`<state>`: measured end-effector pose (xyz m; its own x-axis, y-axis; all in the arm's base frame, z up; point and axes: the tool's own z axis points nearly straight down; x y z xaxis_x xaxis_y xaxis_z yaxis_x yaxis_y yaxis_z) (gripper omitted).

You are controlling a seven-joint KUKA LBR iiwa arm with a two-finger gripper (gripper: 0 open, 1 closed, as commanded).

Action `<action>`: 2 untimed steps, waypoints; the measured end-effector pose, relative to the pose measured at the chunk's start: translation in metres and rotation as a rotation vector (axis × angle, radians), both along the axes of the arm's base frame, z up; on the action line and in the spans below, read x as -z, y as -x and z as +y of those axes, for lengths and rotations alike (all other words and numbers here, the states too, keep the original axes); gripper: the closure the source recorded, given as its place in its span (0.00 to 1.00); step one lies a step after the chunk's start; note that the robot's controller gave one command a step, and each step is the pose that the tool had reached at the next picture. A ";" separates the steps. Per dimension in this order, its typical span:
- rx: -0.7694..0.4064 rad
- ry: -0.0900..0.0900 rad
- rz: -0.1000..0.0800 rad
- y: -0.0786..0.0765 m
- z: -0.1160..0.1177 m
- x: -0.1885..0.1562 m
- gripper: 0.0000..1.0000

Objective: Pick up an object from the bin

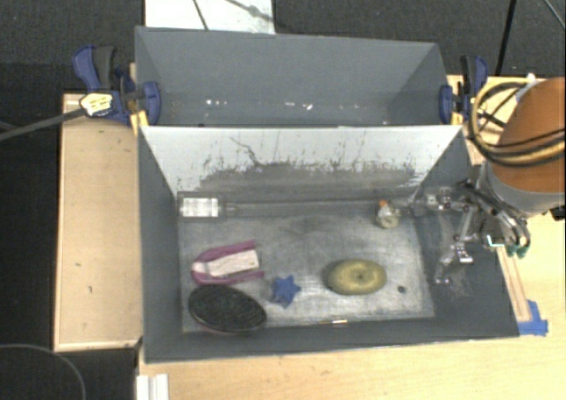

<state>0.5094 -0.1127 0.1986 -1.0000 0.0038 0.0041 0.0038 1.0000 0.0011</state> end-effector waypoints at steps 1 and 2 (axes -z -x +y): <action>-0.195 -0.003 0.000 -0.005 0.075 0.120 0.00; -0.200 0.001 -0.006 -0.006 0.073 0.117 1.00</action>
Offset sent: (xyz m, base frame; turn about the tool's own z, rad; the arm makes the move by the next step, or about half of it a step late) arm 0.0058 0.0725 -0.1173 -0.1993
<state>0.5157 -0.0401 0.0816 -0.9808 -0.1952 -0.0022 -0.1952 0.9808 -0.0003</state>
